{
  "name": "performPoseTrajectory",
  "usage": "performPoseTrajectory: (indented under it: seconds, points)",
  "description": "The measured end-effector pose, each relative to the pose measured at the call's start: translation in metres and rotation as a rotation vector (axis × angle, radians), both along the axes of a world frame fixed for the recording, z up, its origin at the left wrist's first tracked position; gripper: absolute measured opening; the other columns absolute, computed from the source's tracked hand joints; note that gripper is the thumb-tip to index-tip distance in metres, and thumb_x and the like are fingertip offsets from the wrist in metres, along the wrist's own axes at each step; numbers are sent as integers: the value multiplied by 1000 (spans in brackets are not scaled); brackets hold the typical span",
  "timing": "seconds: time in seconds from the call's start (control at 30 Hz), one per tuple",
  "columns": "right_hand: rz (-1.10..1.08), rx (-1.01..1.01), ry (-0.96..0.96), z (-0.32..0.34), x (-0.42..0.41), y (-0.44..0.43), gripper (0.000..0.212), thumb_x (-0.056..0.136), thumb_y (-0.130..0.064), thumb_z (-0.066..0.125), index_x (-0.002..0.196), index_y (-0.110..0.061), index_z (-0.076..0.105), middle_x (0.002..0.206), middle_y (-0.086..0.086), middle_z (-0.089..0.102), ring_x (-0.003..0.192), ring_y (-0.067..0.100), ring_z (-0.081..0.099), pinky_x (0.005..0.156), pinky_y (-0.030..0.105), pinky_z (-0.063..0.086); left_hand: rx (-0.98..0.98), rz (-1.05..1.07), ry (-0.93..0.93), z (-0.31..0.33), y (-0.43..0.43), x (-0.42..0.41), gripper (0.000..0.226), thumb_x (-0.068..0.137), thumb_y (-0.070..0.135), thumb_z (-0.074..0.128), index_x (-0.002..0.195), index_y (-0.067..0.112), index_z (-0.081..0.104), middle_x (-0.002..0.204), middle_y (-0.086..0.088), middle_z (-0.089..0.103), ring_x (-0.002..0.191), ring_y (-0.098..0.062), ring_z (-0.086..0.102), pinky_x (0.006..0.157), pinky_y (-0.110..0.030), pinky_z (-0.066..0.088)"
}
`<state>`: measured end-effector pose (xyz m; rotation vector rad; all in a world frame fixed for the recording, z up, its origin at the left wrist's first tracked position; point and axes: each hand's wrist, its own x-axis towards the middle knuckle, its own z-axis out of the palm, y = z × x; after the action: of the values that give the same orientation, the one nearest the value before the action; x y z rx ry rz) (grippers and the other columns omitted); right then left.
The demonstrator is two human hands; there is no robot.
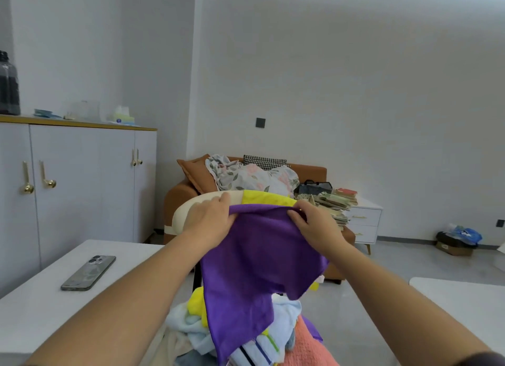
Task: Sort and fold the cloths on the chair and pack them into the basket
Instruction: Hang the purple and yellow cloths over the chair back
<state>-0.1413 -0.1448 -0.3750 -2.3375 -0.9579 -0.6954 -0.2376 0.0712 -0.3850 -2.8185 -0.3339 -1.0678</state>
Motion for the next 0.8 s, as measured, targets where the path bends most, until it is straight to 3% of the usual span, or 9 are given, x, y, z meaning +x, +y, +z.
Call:
performPoseTrajectory:
  seconds: [0.1,0.2,0.27,0.33,0.4,0.5,0.63,0.73,0.8]
  points:
    - [82,-119,-81,11,-2,-15,27,90,-48,55,93,-21,56,67,-7,54,66,15,50,62,34,42,-1,-70,-6,12,7,-7,23,97,33,35,105,13,43,107,-8,62,92,-31,60,62,-34,34]
    - [-93,-370,-193,17,4,-25,28,94,-46,50,97,-19,55,82,-1,62,78,22,57,62,33,40,-12,-68,3,22,10,-12,17,97,27,34,102,13,43,103,-8,62,87,-29,59,61,-34,34]
    - [-229,-399,-133,20,9,-30,22,96,-36,48,98,-16,58,93,4,65,89,27,60,65,33,42,-75,-16,16,26,14,-11,20,98,24,33,106,11,46,105,-9,60,90,-28,58,62,-34,36]
    - [-222,-217,44,25,10,-30,18,94,-21,48,92,-11,63,86,5,66,81,22,62,62,31,45,-86,52,10,30,18,-8,23,98,22,35,104,11,54,105,-8,56,93,-26,55,64,-33,38]
    - [-116,23,233,35,9,-22,22,92,-9,43,81,-7,62,68,6,66,52,11,60,47,22,44,-154,97,-28,37,21,-3,26,97,23,38,89,11,59,93,-6,56,84,-23,54,61,-31,40]
    - [79,357,581,53,6,1,29,92,-4,31,88,-10,59,61,11,65,37,16,55,38,19,41,-569,30,-61,55,21,9,27,94,19,42,69,17,52,73,-6,58,61,-20,53,49,-26,35]
    - [265,476,713,69,13,36,32,94,-3,30,99,-12,60,79,5,66,65,13,63,61,24,43,-1139,-247,-206,72,25,33,24,88,4,41,100,16,57,73,-6,66,57,-16,59,45,-23,48]
    - [348,419,553,68,38,68,33,95,1,34,109,-5,63,99,0,61,89,11,60,78,16,50,-1029,-316,-237,70,37,58,26,86,8,47,105,21,61,93,-3,66,89,-20,62,73,-33,54]
    - [342,301,412,62,63,91,33,96,-5,38,114,-14,63,111,-8,60,112,12,53,103,27,40,-909,-311,-204,65,48,72,35,88,11,48,121,21,56,107,1,61,98,-16,56,79,-29,45]
